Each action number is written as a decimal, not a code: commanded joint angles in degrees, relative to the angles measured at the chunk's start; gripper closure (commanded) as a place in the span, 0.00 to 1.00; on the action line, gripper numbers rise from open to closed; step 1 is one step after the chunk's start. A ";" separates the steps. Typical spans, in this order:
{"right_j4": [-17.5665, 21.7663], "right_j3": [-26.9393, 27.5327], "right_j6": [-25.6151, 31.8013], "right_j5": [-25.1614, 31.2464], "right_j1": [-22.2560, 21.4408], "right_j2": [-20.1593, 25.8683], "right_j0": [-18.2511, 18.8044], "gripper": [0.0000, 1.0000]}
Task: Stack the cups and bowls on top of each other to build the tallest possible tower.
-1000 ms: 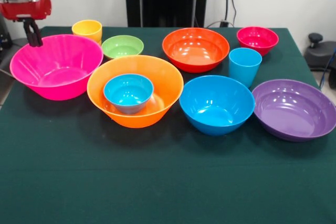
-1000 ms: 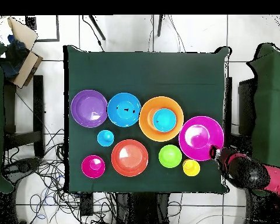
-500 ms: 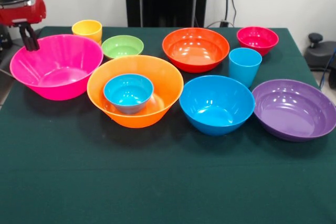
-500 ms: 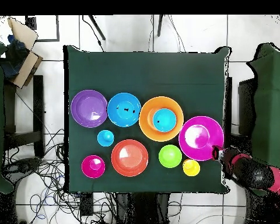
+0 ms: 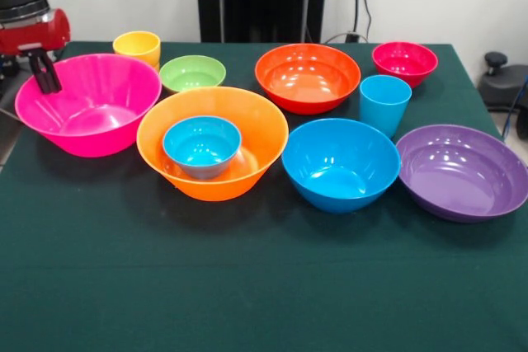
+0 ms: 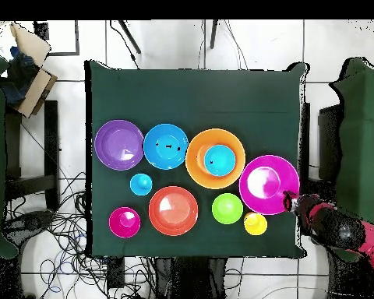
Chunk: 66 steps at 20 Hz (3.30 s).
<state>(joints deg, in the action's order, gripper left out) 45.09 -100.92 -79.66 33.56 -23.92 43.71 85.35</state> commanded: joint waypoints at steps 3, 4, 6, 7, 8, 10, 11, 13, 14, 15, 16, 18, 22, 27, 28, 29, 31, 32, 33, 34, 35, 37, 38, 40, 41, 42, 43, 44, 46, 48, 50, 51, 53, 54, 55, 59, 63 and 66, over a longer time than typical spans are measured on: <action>3.93 6.86 22.77 7.54 2.33 1.58 -1.45 1.00; 3.91 6.87 22.72 7.46 2.35 1.46 -1.51 1.00; 3.85 6.76 22.51 7.33 2.18 1.28 -1.78 1.00; 3.79 6.68 22.46 7.37 1.95 1.23 -1.90 1.00; 3.73 6.63 22.34 7.35 1.80 1.18 -1.99 1.00; 3.84 5.85 20.54 6.95 0.46 0.51 -2.40 1.00; 4.13 4.15 17.19 5.59 -1.80 -0.24 -3.01 1.00; 4.80 0.36 10.52 2.33 -6.38 -1.62 -4.44 1.00; 4.89 -1.09 8.18 1.36 -8.05 -2.19 -5.09 1.00; 4.96 -3.42 4.59 -0.18 -10.71 -3.06 -6.22 1.00; 4.87 -4.50 3.32 -0.72 -11.88 -3.35 -6.71 1.00; 4.47 -6.23 1.12 -1.50 -13.75 -4.12 -7.87 1.00; 3.60 -7.90 -0.10 -2.13 -15.09 -4.89 -8.91 1.00; 3.13 -7.56 0.75 -2.42 -15.28 -5.13 -9.63 1.00; 3.27 -7.22 1.11 -2.56 -14.82 -5.13 -9.62 1.00; 3.33 -6.46 1.93 -2.44 -13.98 -4.99 -9.47 1.00; 3.12 -5.52 3.32 -1.93 -13.22 -4.60 -9.06 1.00; 2.88 -5.26 4.11 -1.50 -13.17 -4.29 -8.73 1.00; 2.63 -5.01 4.89 -1.06 -13.11 -3.99 -8.39 1.00; 2.38 -4.89 5.49 -0.67 -13.12 -3.71 -8.09 1.00; 1.85 -4.67 6.68 0.26 -13.18 -3.21 -7.52 1.00; 1.36 -4.23 8.52 1.68 -13.25 -2.67 -6.76 1.00; 1.20 -4.04 9.09 1.97 -13.12 -2.42 -6.45 1.00; 0.98 -3.21 10.58 2.80 -12.57 -1.94 -5.79 1.00; 1.09 -2.54 11.64 3.11 -11.97 -1.65 -5.37 1.00; 1.14 -2.08 12.27 3.32 -11.58 -1.47 -5.12 1.00; 1.31 -1.27 13.40 3.63 -10.85 -1.22 -4.68 1.00; 1.37 -0.75 14.03 3.93 -10.45 -1.04 -4.43 1.00; 1.48 0.58 15.68 4.68 -9.41 -0.64 -3.81 1.00; 1.60 1.30 16.45 5.10 -8.73 -0.29 -3.31 0.00; 1.64 1.40 16.67 5.45 -8.64 -0.43 -3.29 0.00; 1.56 1.36 16.95 5.84 -8.43 -0.42 -3.14 0.00; 1.23 1.49 15.78 4.81 -7.49 -0.16 -2.90 0.00; 1.53 1.25 15.59 4.47 -7.61 -0.16 -2.97 0.00; 1.83 1.01 15.40 4.13 -7.74 -0.15 -3.03 0.00; 2.22 0.84 14.95 3.59 -7.67 -0.08 -3.13 0.00; 3.19 1.38 14.59 2.53 -6.40 -0.30 -3.52 0.00; 4.21 2.17 13.75 1.44 -5.32 -0.79 -4.36 0.00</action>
<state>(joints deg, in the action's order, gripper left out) 45.48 -102.62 -76.94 33.55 -33.14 42.18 84.33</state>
